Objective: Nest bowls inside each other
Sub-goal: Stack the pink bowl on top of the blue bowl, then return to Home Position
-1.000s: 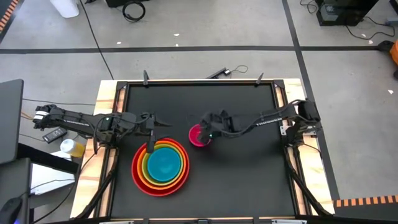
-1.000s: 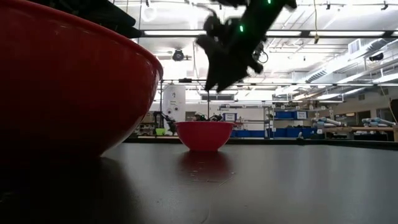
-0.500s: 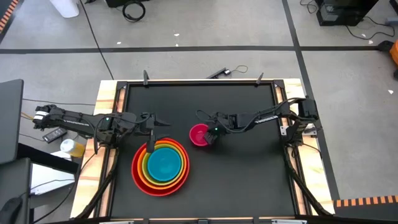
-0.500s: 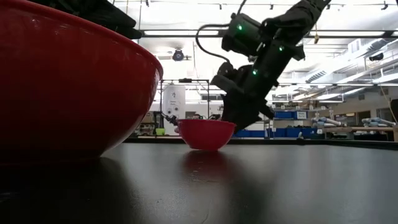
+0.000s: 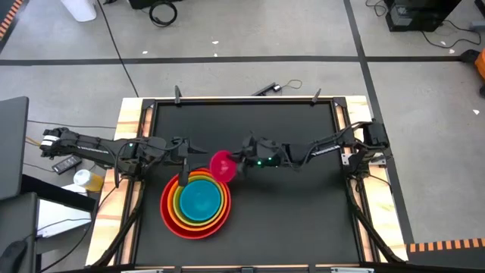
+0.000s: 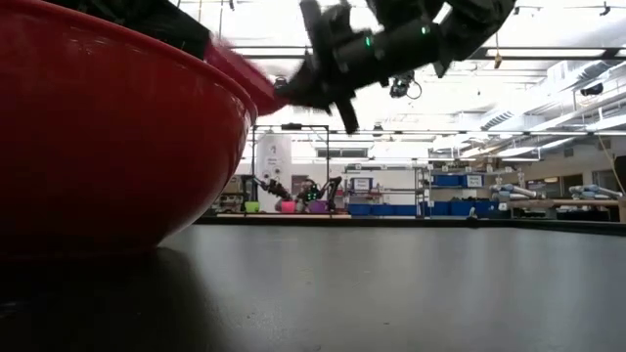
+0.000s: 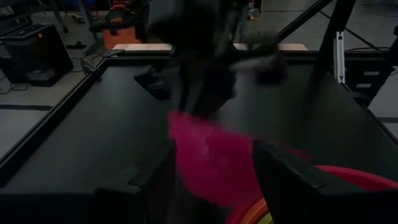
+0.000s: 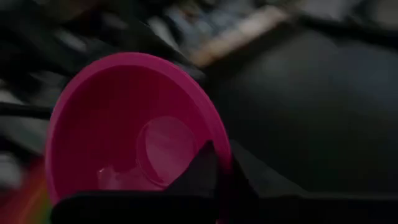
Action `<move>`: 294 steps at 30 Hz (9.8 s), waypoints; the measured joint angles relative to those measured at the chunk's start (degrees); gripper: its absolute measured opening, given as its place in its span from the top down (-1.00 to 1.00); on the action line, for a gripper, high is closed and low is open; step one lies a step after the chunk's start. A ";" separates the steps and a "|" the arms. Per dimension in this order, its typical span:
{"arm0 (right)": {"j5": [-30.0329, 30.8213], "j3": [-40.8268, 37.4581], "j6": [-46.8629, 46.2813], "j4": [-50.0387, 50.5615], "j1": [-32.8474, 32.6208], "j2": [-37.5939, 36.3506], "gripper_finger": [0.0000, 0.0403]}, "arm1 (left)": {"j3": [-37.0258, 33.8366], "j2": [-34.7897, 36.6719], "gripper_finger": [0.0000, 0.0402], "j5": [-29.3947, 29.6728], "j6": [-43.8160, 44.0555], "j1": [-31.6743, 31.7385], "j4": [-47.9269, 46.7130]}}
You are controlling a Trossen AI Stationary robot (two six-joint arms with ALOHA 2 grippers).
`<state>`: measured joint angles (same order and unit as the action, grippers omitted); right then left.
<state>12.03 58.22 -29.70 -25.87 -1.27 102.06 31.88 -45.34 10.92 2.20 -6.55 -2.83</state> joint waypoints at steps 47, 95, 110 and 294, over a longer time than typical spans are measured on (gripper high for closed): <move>7.98 -0.85 14.94 27.52 -8.08 -16.82 -0.08 | -0.02 -7.60 -0.07 6.16 -0.60 -0.60 24.30; -17.89 -50.41 21.49 14.56 7.70 -88.46 0.96 | -25.59 27.98 0.26 5.49 -2.15 9.53 19.47; -15.91 -50.41 25.52 29.44 6.02 -99.41 0.96 | -31.36 35.19 0.29 0.33 -4.07 12.37 16.83; -14.66 -57.82 23.40 20.79 6.06 -99.82 0.89 | -31.52 35.18 0.78 2.72 1.53 12.74 14.12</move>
